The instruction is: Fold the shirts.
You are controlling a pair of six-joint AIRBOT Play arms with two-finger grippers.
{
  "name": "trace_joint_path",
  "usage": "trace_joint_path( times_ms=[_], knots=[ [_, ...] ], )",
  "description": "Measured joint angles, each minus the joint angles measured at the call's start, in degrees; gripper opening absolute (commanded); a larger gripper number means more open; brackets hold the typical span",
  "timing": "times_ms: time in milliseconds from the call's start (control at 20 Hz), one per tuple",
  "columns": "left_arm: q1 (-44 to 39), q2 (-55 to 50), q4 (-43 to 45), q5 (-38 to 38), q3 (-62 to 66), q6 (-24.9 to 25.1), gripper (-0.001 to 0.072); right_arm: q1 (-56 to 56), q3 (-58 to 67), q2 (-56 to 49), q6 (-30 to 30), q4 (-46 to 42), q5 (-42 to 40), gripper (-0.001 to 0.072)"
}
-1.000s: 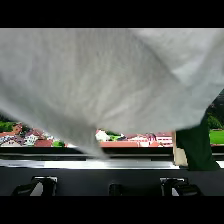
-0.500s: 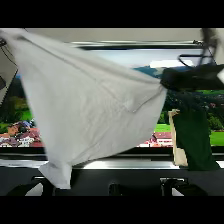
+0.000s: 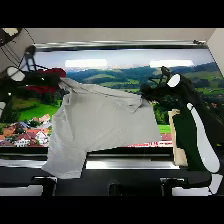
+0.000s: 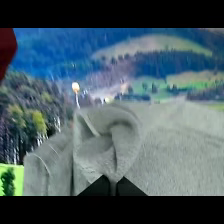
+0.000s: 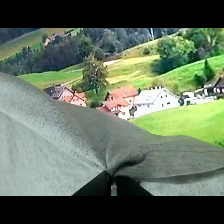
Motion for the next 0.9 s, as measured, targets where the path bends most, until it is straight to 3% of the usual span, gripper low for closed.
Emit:
trace_joint_path(
  times_ms=[50, 100, 200, 250, 300, 450, 600, 900],
  knots=[
    [-0.24, -0.74, -0.09, -1.51, 0.11, -0.22, 0.0559, -0.15, 0.31, -0.52, 0.22, 0.44, -0.42, 0.0557],
    [-0.11, -1.22, -0.04, -3.56, 0.57, -0.52, 0.0591, -0.55, 1.01, -0.63, 0.15, 1.03, -0.35, 0.0574],
    [1.31, -1.18, 0.00, -8.09, 2.84, -0.68, 0.0576, -2.64, 3.52, -0.37, -1.53, 1.70, 3.32, 0.0573],
    [2.73, -0.76, 0.09, -10.99, 4.24, -0.81, 0.0513, -4.63, 5.16, 0.13, -2.80, 1.86, 6.36, 0.0572],
    [4.44, -0.20, 0.42, -13.77, 5.29, -0.94, 0.0496, -7.15, 6.64, 0.72, -3.89, 2.10, 10.10, 0.0571],
    [10.60, 2.47, 1.36, -23.04, 4.55, -2.38, 0.0498, -14.78, 8.46, 1.90, -6.16, 1.31, 24.44, 0.0561],
    [16.44, 7.82, 1.75, -29.16, -7.06, -2.73, 0.0498, -19.56, 5.14, 3.13, -7.91, -2.19, 35.54, 0.0555],
    [24.55, 18.99, 2.78, -26.23, -38.60, 3.04, 0.0497, -18.51, -7.76, 6.16, -10.91, -4.13, 36.70, 0.0556]
  ],
)
